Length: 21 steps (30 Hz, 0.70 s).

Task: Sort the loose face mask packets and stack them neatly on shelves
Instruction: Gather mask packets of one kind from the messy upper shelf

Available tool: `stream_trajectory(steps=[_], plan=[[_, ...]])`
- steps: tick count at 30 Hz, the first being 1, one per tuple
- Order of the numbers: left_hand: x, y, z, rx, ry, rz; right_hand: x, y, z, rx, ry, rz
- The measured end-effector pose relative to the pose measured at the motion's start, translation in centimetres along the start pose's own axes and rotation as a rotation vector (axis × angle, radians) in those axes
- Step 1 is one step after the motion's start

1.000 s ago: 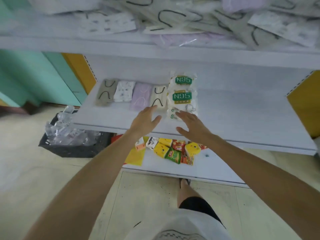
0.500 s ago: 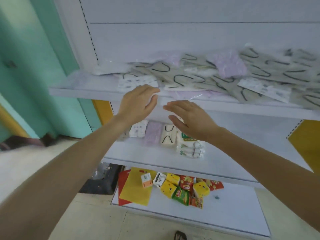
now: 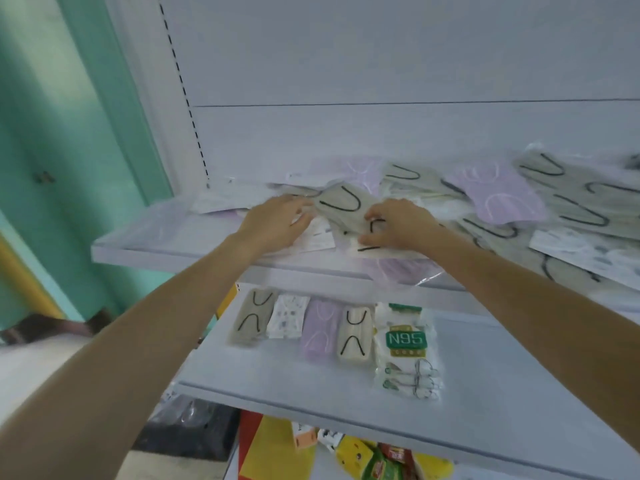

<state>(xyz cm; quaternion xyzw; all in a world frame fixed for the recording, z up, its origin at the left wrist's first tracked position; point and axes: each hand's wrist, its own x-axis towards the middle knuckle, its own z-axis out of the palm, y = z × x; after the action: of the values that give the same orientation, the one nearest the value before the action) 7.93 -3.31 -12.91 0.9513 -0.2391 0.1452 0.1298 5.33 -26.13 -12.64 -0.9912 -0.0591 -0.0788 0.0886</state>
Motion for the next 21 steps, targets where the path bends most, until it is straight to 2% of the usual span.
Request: stream_trajectory(steps=[3, 7, 10, 12, 14, 17, 19, 21], plan=[[0.8, -0.2, 1.1, -0.107, -0.016, -0.001, 0.9, -0.6, 0.2, 0.086, 0.058, 0.033], [1.1, 0.4, 2.2, -0.381, -0.002, -0.008, 0.7, -2.6, 0.8, 0.14, 0.055, -0.101], [2.1, 0.3, 2.4, -0.607, 0.101, -0.131, 1.1, -4.0, 1.2, 0.322, 0.032, -0.186], [2.8, -0.5, 2.0, -0.655, 0.162, -0.233, 2.1, -4.2, 1.1, 0.364, 0.079, -0.182], [3.3, -1.9, 1.4, -0.685, 0.194, -0.293, 3.3, -3.7, 1.0, 0.23, 0.108, -0.142], [3.1, -4.9, 0.5, -0.675, 0.229, -0.346, 4.7, -2.9, 1.7, -0.06, -0.056, -0.08], [2.9, -6.7, 0.2, -0.669, 0.268, -0.401, 4.9, -3.1, 2.0, -0.047, -0.1, -0.031], [3.0, -8.1, 0.1, -0.717, 0.293, -0.452, 4.9, -3.5, 2.0, -0.017, -0.042, 0.002]])
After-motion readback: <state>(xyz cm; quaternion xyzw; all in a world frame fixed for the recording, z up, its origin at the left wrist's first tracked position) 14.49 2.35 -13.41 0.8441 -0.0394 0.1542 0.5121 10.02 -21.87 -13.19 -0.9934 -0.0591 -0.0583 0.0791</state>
